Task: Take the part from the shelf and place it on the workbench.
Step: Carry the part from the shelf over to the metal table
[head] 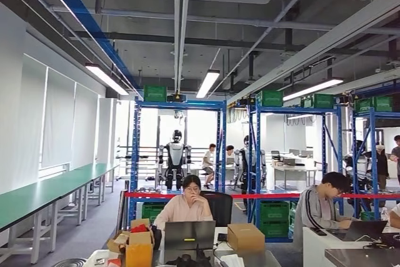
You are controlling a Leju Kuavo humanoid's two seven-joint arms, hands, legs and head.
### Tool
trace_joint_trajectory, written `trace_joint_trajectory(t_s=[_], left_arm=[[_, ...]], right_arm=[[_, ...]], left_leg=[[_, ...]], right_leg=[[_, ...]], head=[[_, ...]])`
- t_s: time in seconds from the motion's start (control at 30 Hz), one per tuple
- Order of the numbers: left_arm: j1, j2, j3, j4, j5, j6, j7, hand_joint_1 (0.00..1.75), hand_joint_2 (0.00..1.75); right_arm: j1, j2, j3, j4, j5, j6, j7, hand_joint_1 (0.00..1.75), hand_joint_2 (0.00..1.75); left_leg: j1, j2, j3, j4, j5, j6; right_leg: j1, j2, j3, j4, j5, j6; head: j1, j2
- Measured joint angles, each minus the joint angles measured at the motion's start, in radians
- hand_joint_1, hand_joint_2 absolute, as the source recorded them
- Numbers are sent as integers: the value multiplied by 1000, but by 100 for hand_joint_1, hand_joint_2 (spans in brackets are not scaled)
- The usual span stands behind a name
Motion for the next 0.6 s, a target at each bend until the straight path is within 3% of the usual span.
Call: trace_joint_trajectory(t_s=[0.1,0.17,0.2,0.27,0.3,0.33,0.37,0.43,0.47,0.53,0.6], left_arm=[[-4,0,4,0,-6,0,0,0,175],[-4,0,6,0,-8,0,-1,0,175],[-4,0,6,0,-9,0,-1,0,175],[-3,1,9,0,-10,0,-2,0,175],[-3,1,11,0,-11,0,-2,0,175],[-2,1,12,0,-13,0,-2,0,175],[-1,1,13,0,-14,0,-2,0,175],[1,1,14,0,-15,0,-2,0,175],[1,1,15,0,-16,0,-2,0,175],[1,0,16,0,-16,0,-2,0,175],[2,0,17,0,-17,0,-1,0,175]], right_arm=[[3,1,-3,0,13,-8,-2,175,175],[1,1,-5,-2,16,-9,-4,175,175],[0,2,-5,-3,16,-9,-5,175,175],[0,2,-5,-4,17,-9,-5,175,175],[2,1,-5,-4,17,-9,-6,175,175],[4,1,-5,-4,17,-8,-6,175,175],[5,1,-5,-4,17,-8,-6,175,175],[4,1,-5,-4,17,-8,-6,175,175],[4,1,-5,-4,17,-8,-6,175,175],[4,1,-6,-5,17,-7,-6,175,175],[4,2,-6,-6,16,-6,-6,175,175]], left_leg=[[-6,1,7,-10,-9,28],[-4,3,18,-13,-15,40],[-3,4,24,-14,-19,44],[-3,5,33,-14,-29,48],[-3,6,39,-14,-35,48],[-4,6,46,-14,-42,47],[-5,6,56,-15,-49,47],[-6,6,79,-17,-64,44],[-7,6,89,-20,-70,41],[-6,8,104,-27,-76,30],[-7,11,114,-24,-72,17]], right_leg=[[-1,0,2,10,-17,18],[-2,-25,-14,53,-33,27],[-3,-40,-42,105,-52,32],[-6,-58,-127,242,-99,39],[-7,-60,-166,294,-110,41],[-7,-61,-190,312,-103,40],[-6,-62,-195,292,-76,37],[0,-64,-160,170,15,24],[5,-66,-141,113,40,15],[13,-68,-119,49,46,-1],[14,-65,-106,28,43,-13]], head=[[-1,0],[-1,0],[-1,0],[-1,0],[-1,0],[-1,0],[-1,0],[-1,0],[-1,0],[-1,0],[0,0]])
